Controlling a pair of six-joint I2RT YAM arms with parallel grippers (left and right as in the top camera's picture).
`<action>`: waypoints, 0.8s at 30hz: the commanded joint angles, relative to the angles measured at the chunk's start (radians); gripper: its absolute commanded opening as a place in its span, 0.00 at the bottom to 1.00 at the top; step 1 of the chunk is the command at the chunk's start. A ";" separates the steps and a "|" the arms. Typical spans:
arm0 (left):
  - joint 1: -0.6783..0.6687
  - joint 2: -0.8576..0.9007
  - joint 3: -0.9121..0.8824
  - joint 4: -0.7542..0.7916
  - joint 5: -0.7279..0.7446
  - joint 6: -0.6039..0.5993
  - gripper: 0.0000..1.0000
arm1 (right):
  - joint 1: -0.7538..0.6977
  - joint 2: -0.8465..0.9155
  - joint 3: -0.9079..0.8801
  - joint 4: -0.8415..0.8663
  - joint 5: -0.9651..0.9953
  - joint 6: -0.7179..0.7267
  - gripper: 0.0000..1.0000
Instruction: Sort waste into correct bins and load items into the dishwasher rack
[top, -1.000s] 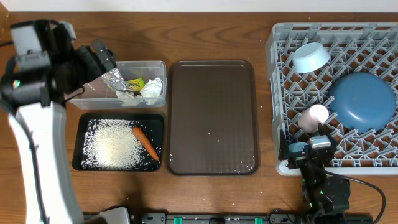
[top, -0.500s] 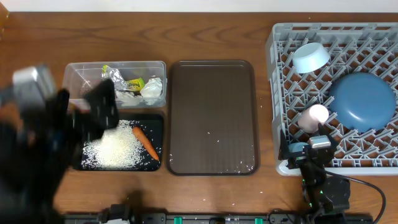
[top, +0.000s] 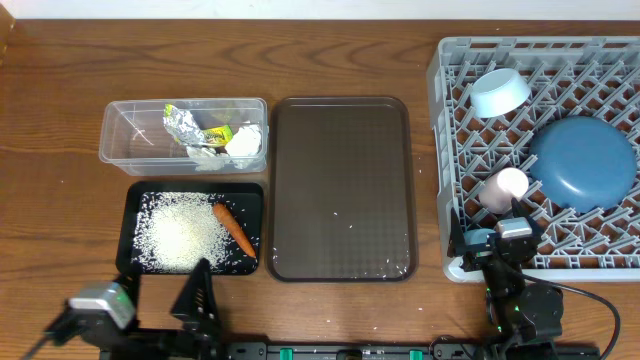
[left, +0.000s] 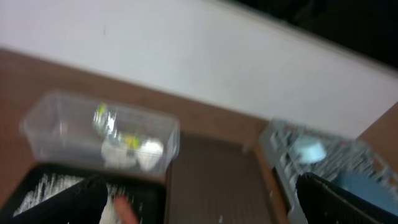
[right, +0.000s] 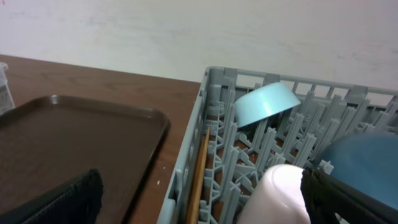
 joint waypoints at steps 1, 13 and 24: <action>-0.005 -0.087 -0.108 -0.045 -0.006 -0.001 0.99 | 0.007 -0.006 -0.001 -0.004 -0.001 0.012 0.99; -0.034 -0.238 -0.461 0.142 -0.026 -0.002 0.99 | 0.007 -0.006 -0.001 -0.004 -0.001 0.012 0.99; -0.134 -0.238 -0.841 0.918 -0.025 -0.002 0.99 | 0.007 -0.006 -0.001 -0.004 -0.001 0.012 0.99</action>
